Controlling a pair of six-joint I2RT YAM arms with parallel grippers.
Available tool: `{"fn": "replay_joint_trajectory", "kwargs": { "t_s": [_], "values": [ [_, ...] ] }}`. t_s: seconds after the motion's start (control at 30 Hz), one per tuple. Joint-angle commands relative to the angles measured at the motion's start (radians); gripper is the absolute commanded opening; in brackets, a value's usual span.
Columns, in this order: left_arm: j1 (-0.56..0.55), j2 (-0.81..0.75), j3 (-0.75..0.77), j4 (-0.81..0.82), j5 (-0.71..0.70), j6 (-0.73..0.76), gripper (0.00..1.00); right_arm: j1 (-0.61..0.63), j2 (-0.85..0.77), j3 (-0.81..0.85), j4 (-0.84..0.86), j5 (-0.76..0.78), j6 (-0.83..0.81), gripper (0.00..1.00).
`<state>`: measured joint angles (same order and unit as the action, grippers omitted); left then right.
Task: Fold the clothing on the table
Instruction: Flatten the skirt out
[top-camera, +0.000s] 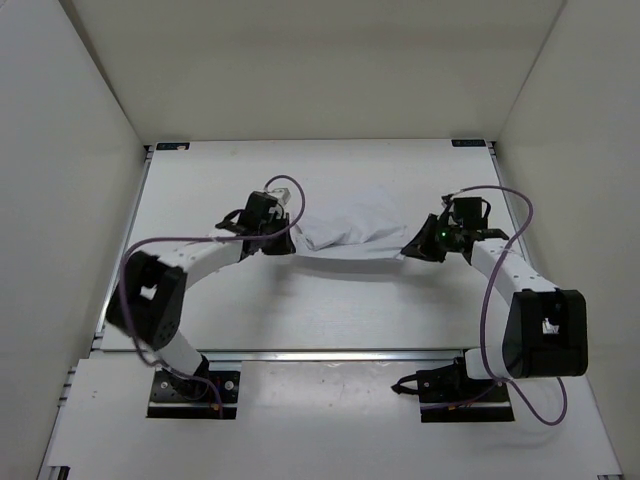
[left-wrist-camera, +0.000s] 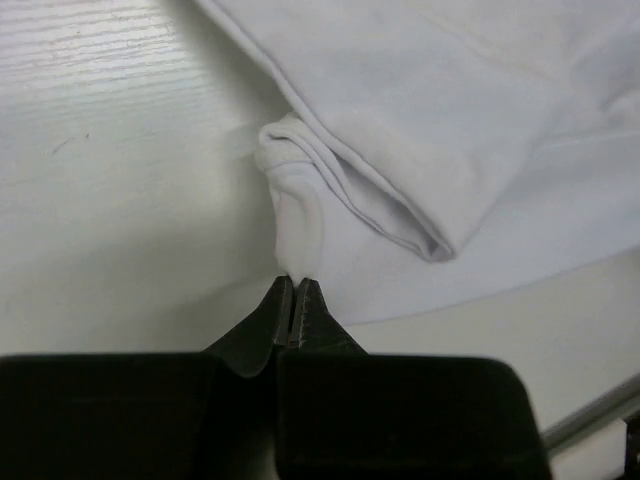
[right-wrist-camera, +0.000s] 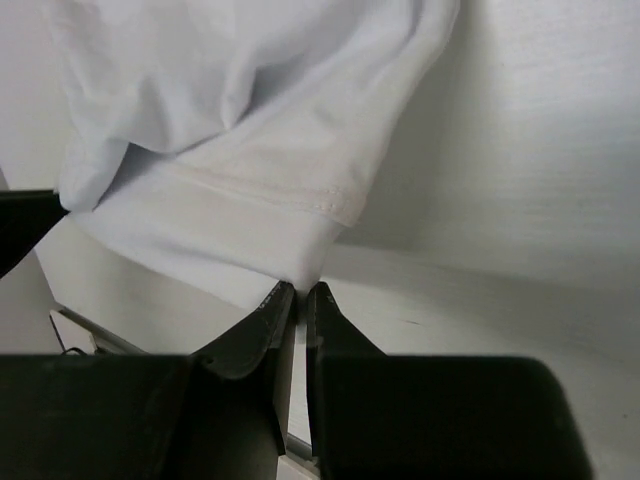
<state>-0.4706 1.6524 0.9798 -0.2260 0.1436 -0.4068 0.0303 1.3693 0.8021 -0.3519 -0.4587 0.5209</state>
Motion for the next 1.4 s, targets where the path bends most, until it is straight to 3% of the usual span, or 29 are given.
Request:
{"fn": "replay_joint_trajectory", "kwargs": {
  "t_s": [0.0,0.13,0.3,0.4,0.5,0.57,0.67,0.73,0.77,0.87,0.97,1.0,1.07,1.2,1.3,1.37],
  "values": [
    [-0.01,-0.222,-0.056,-0.05,-0.088,-0.003,0.0,-0.02,0.008,0.107,-0.004,-0.046,-0.084,0.0],
    [0.013,-0.397,-0.096,-0.11,-0.072,-0.013,0.0,0.008,-0.001,0.16,-0.025,-0.08,-0.114,0.0],
    [0.016,-0.528,-0.252,-0.179,-0.055,-0.041,0.0,0.088,-0.068,-0.004,0.019,-0.064,-0.079,0.0],
    [0.023,-0.531,-0.317,-0.173,-0.007,-0.053,0.0,0.095,-0.079,-0.081,0.027,-0.095,-0.064,0.0],
    [0.023,-0.468,-0.282,-0.158,-0.015,-0.03,0.0,0.097,-0.061,-0.067,0.024,-0.083,-0.087,0.0],
    [0.052,-0.366,-0.201,-0.147,0.019,0.006,0.0,0.063,-0.014,0.006,0.019,-0.103,-0.101,0.0],
    [0.111,-0.194,0.023,-0.153,0.033,0.058,0.0,0.023,0.086,0.257,-0.021,-0.115,-0.139,0.0],
    [0.136,-0.081,0.335,-0.226,0.037,0.12,0.0,0.005,0.172,0.523,-0.054,-0.115,-0.144,0.0],
    [0.142,-0.012,0.421,-0.277,0.028,0.123,0.0,-0.006,0.188,0.584,-0.059,-0.12,-0.148,0.0],
    [0.15,0.084,0.892,-0.364,-0.014,0.161,0.0,-0.017,0.231,0.859,-0.056,-0.113,-0.136,0.0],
    [0.145,0.069,1.016,-0.388,-0.077,0.187,0.0,-0.029,0.208,0.985,-0.042,-0.123,-0.124,0.0],
    [0.142,0.028,0.998,-0.378,-0.081,0.192,0.0,-0.027,0.164,0.953,-0.023,-0.118,-0.134,0.0],
    [0.132,-0.073,0.81,-0.339,-0.09,0.209,0.0,-0.014,0.076,0.829,0.019,-0.046,-0.162,0.0],
    [0.069,-0.326,0.414,-0.271,-0.142,0.227,0.0,-0.076,-0.161,0.389,0.07,-0.105,-0.153,0.0],
    [-0.005,-0.529,0.072,-0.323,-0.17,0.169,0.0,-0.057,-0.346,0.09,-0.014,-0.084,-0.168,0.0],
    [-0.071,-0.648,-0.039,-0.369,-0.185,0.079,0.0,-0.008,-0.49,0.007,-0.071,-0.043,-0.154,0.0]
  ]
}}
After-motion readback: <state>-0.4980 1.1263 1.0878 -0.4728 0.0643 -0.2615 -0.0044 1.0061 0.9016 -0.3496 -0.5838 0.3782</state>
